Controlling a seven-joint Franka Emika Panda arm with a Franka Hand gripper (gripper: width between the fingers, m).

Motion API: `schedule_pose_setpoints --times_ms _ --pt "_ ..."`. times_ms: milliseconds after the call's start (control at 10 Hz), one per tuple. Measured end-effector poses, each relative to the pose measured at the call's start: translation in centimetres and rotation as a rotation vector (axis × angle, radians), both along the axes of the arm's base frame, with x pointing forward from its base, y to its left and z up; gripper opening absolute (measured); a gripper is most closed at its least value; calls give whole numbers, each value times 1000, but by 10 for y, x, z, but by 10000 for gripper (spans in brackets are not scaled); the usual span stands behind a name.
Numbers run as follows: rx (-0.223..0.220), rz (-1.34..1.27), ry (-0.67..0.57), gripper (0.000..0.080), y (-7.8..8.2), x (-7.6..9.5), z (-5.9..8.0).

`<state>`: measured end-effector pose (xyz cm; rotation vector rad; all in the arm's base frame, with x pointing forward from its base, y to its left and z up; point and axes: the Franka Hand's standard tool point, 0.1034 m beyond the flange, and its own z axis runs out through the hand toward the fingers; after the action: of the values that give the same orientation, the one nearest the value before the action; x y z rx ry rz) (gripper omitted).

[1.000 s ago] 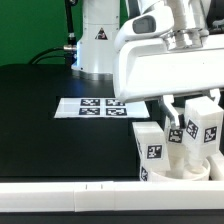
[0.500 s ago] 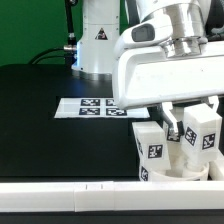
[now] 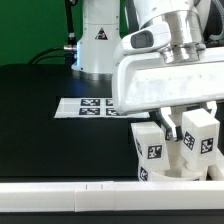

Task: Assemble stool

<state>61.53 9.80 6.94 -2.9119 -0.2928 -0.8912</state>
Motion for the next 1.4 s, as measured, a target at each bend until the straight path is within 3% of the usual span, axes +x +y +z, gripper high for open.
schedule_pose_setpoints --times_ms 100,200,300,400,600,700,800,1000,1100,1200,1400 --pt "0 1 8 404 0 -1 -2" --pt "0 2 9 404 0 -1 -2" --pt "0 2 9 576 0 -1 -2" --pt "0 2 10 633 0 -1 -2" --pt "15 -13 52 646 2 -3 -4" --pt "54 -49 143 646 10 2 13" --pt "63 -67 144 649 17 12 34" --pt "76 -88 328 649 28 8 28" --pt "71 -71 363 649 27 13 31" --pt "71 -60 451 649 29 7 29" --pt "74 -60 470 649 29 9 30"
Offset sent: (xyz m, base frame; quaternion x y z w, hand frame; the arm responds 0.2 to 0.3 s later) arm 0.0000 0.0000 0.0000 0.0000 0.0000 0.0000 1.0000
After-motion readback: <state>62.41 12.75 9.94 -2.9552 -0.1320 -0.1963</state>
